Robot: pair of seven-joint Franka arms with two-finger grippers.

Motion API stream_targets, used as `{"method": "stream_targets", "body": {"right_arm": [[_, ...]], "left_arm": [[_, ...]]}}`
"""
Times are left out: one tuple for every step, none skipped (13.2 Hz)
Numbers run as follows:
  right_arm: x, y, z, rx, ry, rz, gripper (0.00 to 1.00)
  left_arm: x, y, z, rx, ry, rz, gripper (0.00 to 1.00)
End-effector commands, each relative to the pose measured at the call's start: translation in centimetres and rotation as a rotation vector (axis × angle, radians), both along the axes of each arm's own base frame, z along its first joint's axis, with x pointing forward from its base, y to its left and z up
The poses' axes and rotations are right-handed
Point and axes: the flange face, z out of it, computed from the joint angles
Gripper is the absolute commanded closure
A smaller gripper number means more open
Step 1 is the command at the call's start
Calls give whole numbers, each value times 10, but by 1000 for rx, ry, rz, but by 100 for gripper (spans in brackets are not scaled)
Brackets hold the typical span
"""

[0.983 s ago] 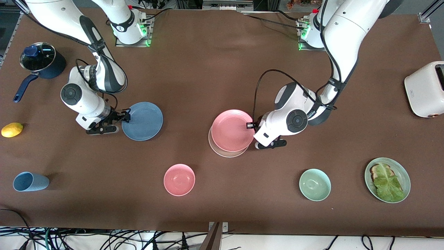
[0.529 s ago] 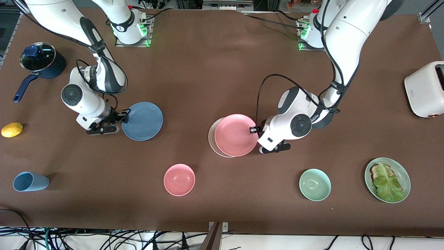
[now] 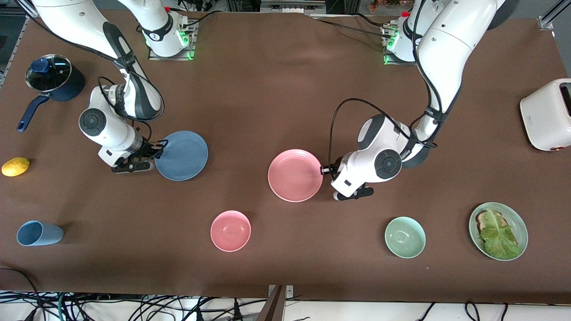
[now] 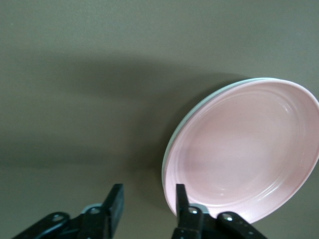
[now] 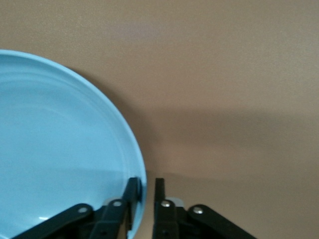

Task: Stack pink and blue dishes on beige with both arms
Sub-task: 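Release the pink plate with the left gripper while the right gripper lifts the blue plate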

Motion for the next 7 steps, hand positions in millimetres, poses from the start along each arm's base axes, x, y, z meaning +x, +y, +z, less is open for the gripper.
{"method": "stream_targets", "body": {"right_arm": [[-4,-1,-2,10,1,-7,94],[-4,-1,-2,10,3,-8,100],[-3,-1,-1,10,1,-7,100],[0,-1,4,12,-3,0,100],[6,0,15,14,9,-2,100],[17,2,34,16,40,-1,100],[32,7,64,19,66,3,100]], "left_arm": [[11,2,9,6,-23,9,0],[14,10,14,6,-26,16,0],[18,23,15,10,-18,28,0],[18,30,20,14,-12,28,0],[21,43,22,21,5,36,0],[27,61,31,21,4,40,0],[28,76,37,23,21,15,0]]}}
